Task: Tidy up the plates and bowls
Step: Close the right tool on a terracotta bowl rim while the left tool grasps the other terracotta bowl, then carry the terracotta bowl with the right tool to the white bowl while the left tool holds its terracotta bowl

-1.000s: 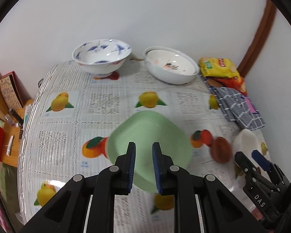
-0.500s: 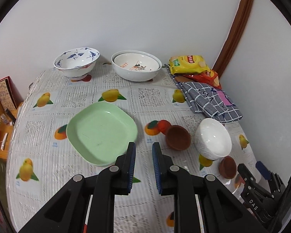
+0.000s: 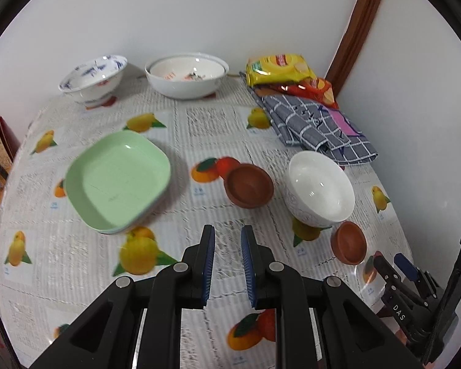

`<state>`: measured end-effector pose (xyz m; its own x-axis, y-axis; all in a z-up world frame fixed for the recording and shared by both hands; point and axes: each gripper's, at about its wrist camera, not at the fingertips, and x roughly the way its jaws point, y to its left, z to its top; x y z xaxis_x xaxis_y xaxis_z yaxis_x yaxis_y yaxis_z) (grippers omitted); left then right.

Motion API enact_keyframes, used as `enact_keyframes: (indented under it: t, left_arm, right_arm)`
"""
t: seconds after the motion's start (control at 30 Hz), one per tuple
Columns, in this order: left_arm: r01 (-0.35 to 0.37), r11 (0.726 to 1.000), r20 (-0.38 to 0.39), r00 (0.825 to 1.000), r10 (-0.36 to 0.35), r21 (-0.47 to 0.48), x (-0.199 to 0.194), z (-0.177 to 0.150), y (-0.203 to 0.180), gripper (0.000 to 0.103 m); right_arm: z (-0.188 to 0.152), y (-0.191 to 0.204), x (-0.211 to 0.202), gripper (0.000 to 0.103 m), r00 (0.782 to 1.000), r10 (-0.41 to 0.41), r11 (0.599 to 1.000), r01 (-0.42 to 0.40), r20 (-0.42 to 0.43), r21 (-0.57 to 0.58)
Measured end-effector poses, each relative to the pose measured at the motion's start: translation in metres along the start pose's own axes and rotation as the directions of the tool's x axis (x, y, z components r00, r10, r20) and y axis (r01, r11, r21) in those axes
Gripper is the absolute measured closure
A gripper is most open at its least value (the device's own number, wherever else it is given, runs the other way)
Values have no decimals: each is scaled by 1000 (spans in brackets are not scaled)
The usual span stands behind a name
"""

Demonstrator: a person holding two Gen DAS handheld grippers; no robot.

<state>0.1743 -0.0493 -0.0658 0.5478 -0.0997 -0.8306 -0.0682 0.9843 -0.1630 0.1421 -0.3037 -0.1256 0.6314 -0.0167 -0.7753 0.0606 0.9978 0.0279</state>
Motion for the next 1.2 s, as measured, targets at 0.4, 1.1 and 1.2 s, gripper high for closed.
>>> enact_keyframes:
  t: [0.4, 1.1, 1.2]
  left_arm:
    - [-16, 996, -51, 999, 12, -83, 64, 11, -5, 67]
    - [4, 994, -122, 992, -17, -110, 152, 34, -4, 83]
    - [4, 995, -114, 993, -16, -103, 154, 36, -4, 87]
  right_arm:
    - [7, -19, 54, 47, 995, 72, 996, -67, -75, 62]
    - [10, -9, 84, 85, 987, 150, 988, -146, -64, 54]
    - [11, -9, 83, 88, 989, 135, 990, -131, -59, 57]
